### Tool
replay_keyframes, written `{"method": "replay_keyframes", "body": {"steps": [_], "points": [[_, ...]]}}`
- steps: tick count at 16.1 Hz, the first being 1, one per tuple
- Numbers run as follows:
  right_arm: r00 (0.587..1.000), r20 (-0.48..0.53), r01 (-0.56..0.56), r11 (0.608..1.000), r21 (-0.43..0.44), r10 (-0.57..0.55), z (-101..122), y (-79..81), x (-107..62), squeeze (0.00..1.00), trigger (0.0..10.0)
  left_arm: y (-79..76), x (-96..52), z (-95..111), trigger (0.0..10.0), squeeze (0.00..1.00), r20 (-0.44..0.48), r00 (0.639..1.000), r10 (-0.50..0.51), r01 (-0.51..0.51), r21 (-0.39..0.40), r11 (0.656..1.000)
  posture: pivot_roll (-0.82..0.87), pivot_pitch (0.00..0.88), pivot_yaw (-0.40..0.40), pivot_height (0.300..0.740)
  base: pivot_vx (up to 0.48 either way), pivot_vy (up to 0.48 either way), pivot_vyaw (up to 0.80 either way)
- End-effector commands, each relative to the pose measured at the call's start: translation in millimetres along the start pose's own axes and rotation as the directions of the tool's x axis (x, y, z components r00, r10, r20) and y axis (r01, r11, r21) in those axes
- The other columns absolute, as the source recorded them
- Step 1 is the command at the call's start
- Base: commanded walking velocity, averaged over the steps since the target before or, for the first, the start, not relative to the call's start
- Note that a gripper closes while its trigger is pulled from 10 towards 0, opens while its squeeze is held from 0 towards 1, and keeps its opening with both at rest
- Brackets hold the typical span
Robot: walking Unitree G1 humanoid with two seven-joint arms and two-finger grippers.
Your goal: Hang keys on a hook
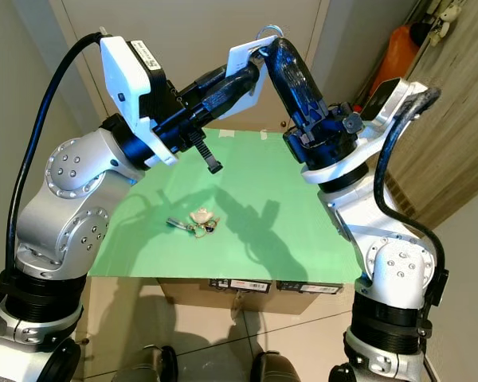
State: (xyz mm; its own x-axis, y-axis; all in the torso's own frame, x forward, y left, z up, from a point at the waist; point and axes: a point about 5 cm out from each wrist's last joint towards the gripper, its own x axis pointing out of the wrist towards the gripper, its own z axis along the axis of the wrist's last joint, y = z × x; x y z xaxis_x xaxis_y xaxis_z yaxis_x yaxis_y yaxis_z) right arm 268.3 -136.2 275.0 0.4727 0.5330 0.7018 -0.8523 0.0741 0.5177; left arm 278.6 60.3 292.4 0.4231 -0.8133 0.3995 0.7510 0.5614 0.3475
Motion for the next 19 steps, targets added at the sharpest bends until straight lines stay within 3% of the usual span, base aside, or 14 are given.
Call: {"method": "replay_keyframes", "body": {"steps": [1, 4, 6, 12, 15, 16, 17, 18, 19], "points": [[1.000, -0.009, -0.015, 0.999, -0.042, 0.015, 3, 6.5, 5.3, 0.00, 0.0, 0.5, 1.5, -5, 10.0, 0.00, -0.038, 0.999, 0.004, -0.004, 0.010, 1.000, -0.09, 0.090, -0.019, 0.740, 0.000, 0.000, 0.00], [1.000, -0.006, 0.016, 0.996, -0.087, -0.017, 6, 4.6, 7.7, 0.00, 0.0, 0.7, 2.9, -7, 10.0, 0.00, -0.045, 0.999, 0.025, -0.025, 0.013, 1.000, -0.09, 0.087, -0.017, 0.740, 0.000, 0.000, 0.00], [0.999, -0.006, 0.036, 0.993, -0.108, -0.037, 7, 3.0, 9.8, 0.00, 0.0, 2.1, 1.8, -7, 10.0, 1.00, -0.040, 0.999, 0.036, -0.037, -0.010, 0.999, -0.09, 0.087, -0.017, 0.740, 0.000, 0.000, 0.00], [0.994, 0.051, 0.100, 0.972, -0.211, -0.092, 15, 0.5, 18.0, 0.00, 0.0, 3.9, 2.8, -8, 10.0, 1.00, -0.052, 0.997, 0.048, -0.048, 0.007, 0.999, -0.09, 0.085, -0.015, 0.740, 0.000, 0.000, 0.00], [0.988, 0.086, 0.154, 0.917, -0.369, -0.131, 25, -0.3, 27.3, 0.00, 0.0, 3.8, 3.5, -12, 10.0, 1.00, -0.075, 0.996, 0.054, -0.052, 0.022, 0.998, -0.09, 0.088, -0.013, 0.740, 0.000, 0.000, 0.00], [0.983, 0.117, 0.180, 0.846, -0.501, -0.140, 33, 3.6, 34.7, 0.00, 0.0, 4.8, 3.4, -17, 10.0, 0.00, -0.093, 0.994, 0.065, -0.063, 0.026, 0.998, -0.08, 0.087, -0.011, 0.740, 0.000, 0.000, 0.00], [0.979, 0.114, 0.202, 0.725, -0.659, -0.169, 36, 6.7, 43.6, 0.00, 0.0, 7.8, 3.1, -23, 10.0, 0.00, -0.113, 0.989, 0.096, -0.094, 0.022, 0.995, -0.08, 0.086, -0.004, 0.740, 0.000, 0.000, 0.00], [0.979, 0.088, 0.176, 0.558, -0.811, -0.181, 35, 13.3, 54.5, 0.00, 0.0, 11.4, 2.2, -30, 10.0, 0.00, -0.139, 0.981, 0.133, -0.128, 0.041, 0.991, -0.08, 0.084, 0.002, 0.740, 0.000, 0.000, 0.00], [0.982, 0.091, 0.169, 0.543, -0.823, -0.168, 35, 16.5, 57.8, 0.00, 0.0, 13.2, 1.9, -31, 10.0, 0.00, -0.133, 0.979, 0.153, -0.150, 0.031, 0.988, -0.08, 0.084, 0.002, 0.740, 0.000, 0.000, 0.00]]}}
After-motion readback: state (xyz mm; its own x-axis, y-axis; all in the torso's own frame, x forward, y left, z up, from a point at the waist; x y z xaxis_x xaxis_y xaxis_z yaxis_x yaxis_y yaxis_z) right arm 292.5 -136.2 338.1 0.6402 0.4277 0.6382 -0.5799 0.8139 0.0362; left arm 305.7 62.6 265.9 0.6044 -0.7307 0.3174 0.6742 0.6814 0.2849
